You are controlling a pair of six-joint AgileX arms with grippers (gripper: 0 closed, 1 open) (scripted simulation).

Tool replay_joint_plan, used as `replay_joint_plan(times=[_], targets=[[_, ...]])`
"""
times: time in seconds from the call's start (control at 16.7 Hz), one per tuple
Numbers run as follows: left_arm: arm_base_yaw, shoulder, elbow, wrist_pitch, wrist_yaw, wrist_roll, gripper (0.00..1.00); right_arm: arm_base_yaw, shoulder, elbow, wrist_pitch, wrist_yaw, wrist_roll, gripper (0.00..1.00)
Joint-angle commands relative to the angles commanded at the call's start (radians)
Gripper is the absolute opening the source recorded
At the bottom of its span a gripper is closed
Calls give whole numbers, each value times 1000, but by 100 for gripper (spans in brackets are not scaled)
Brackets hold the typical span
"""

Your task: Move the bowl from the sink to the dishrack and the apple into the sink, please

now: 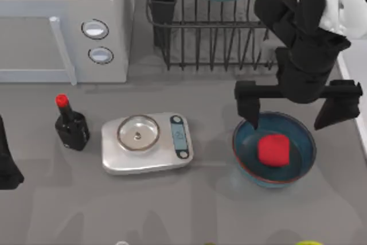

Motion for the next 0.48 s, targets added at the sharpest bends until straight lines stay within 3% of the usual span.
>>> replay_joint_plan(times=[0.48], targets=[[0,0,0,0,0,0,100,-3,22,-26,37,1,2,100]])
